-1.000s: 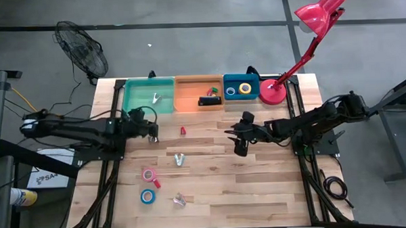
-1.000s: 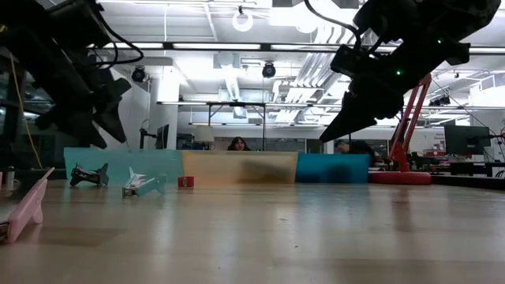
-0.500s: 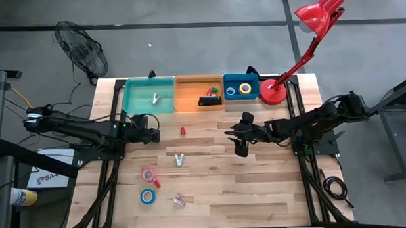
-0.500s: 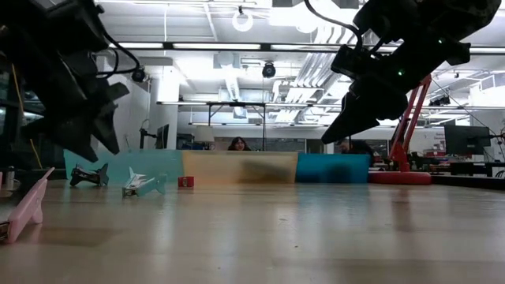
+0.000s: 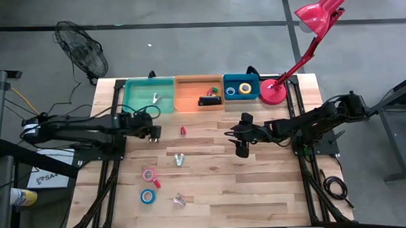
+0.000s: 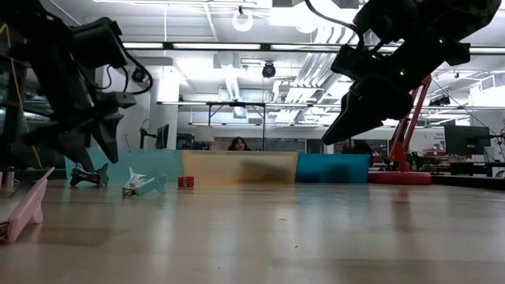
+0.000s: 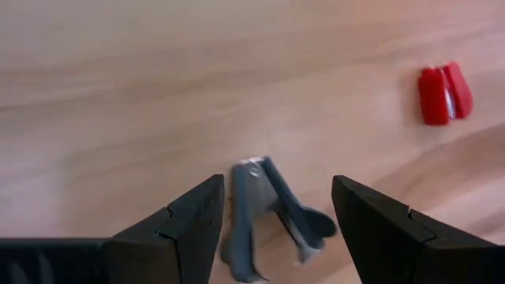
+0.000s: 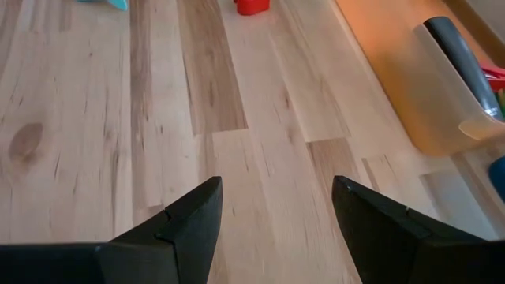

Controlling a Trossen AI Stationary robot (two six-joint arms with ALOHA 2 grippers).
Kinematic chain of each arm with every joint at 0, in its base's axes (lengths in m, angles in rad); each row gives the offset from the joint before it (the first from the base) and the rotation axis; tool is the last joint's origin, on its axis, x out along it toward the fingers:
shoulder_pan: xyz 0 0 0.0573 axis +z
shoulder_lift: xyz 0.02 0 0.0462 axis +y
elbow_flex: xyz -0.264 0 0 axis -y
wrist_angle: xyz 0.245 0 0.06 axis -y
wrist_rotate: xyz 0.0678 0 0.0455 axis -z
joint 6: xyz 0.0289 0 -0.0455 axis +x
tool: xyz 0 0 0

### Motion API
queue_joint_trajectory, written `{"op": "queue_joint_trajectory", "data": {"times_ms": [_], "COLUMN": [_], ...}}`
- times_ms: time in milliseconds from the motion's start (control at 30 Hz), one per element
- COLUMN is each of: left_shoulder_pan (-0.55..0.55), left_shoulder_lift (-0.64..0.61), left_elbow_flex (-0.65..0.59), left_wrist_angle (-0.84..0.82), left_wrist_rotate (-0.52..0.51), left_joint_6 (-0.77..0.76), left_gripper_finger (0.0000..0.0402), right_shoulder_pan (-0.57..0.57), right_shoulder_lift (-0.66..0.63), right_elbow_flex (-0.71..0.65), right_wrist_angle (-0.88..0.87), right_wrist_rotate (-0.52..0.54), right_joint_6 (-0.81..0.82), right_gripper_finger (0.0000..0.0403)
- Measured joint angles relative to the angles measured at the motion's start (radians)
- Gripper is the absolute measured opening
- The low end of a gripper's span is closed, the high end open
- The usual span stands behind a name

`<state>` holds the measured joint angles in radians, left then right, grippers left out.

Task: Pick and place Stapler, Stapler remover, tape
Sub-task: Put the black staple remover into the green bin

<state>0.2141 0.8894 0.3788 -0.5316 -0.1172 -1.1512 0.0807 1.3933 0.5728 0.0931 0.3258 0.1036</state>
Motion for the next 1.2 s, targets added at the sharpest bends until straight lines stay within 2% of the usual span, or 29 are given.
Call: {"op": "queue_joint_trajectory", "data": {"times_ms": [200,467,600,767,933,1200], "left_shoulder_pan": [0.063,0.070,0.070,0.070,0.069,0.068], "left_shoulder_lift": [0.096,0.308,0.398,0.475,0.534,0.567], "left_elbow_flex": [0.057,0.270,0.330,0.356,0.356,0.356], "left_wrist_angle": [-0.025,-0.235,-0.290,-0.283,-0.296,-0.308], "left_wrist_rotate": [0.085,0.082,0.081,0.083,0.139,0.179], "left_joint_6": [0.052,0.109,0.103,0.074,0.052,0.035], "left_gripper_finger": [0.0232,0.0232,0.0232,0.0232,0.0232,0.0232], "right_shoulder_pan": [0.000,0.000,0.000,0.000,0.001,0.001], "right_shoulder_lift": [0.000,0.000,0.000,0.000,0.000,0.000], "right_elbow_flex": [0.000,0.000,0.000,0.000,0.000,0.000], "right_wrist_angle": [-0.001,-0.006,-0.007,-0.008,-0.011,-0.014], "right_wrist_rotate": [-0.007,-0.026,-0.060,-0.101,-0.125,-0.127], "right_joint_6": [-0.012,-0.015,-0.015,-0.001,0.010,0.012], "right_gripper_finger": [0.0231,0.0231,0.0231,0.0231,0.0231,0.0231]}}
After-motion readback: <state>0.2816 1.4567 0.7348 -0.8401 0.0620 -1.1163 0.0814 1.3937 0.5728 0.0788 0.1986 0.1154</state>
